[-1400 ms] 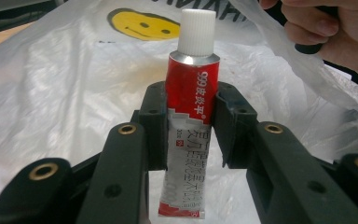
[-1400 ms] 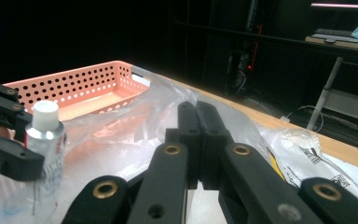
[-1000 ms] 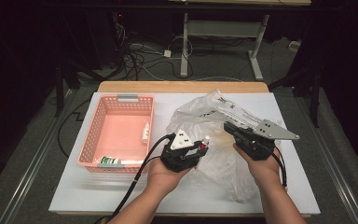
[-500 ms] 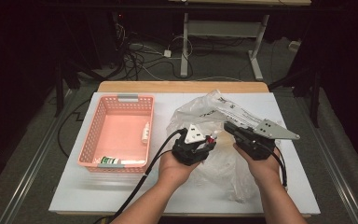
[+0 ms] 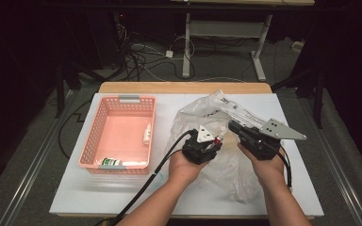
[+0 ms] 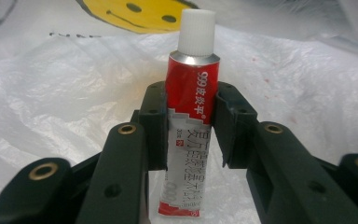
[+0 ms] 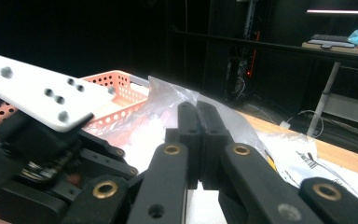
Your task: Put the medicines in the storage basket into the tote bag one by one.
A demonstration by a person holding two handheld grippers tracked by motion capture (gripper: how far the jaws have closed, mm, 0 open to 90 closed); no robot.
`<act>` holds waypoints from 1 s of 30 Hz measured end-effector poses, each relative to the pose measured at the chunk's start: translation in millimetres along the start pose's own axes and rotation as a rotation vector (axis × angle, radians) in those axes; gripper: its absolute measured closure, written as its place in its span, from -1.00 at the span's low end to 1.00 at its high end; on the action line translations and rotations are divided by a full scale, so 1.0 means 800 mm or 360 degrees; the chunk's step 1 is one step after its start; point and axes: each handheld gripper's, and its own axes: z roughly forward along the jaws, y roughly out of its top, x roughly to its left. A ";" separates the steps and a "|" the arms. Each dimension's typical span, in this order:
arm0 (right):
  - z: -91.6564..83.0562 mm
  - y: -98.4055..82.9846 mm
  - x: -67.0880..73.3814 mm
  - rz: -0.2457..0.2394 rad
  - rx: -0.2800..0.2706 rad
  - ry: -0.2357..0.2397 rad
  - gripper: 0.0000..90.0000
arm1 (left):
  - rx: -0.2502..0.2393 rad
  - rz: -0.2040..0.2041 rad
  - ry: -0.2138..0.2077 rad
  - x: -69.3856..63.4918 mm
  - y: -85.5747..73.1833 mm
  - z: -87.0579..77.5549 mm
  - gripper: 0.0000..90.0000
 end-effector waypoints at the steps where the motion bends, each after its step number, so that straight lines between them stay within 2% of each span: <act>1: 0.000 0.000 0.000 0.0002 -0.0004 -0.0001 1.00 | -0.0001 -0.0002 0.0004 0.000 0.000 0.003 0.46; 10: -0.001 0.001 -0.003 0.0019 -0.0015 -0.0003 1.00 | -0.0002 0.0019 0.0046 0.000 0.004 0.029 0.46; 18: -0.002 0.000 -0.007 0.0037 -0.0016 -0.0010 1.00 | 0.0012 -0.0012 0.0028 -0.001 0.001 0.054 0.46; 26: 0.000 -0.002 -0.012 0.0035 -0.0021 -0.0013 1.00 | 0.0027 -0.0071 0.0016 0.004 -0.001 0.065 0.45; 30: 0.001 -0.003 -0.013 0.0046 -0.0014 -0.0019 1.00 | 0.0041 -0.0072 -0.0007 0.002 -0.002 0.066 0.30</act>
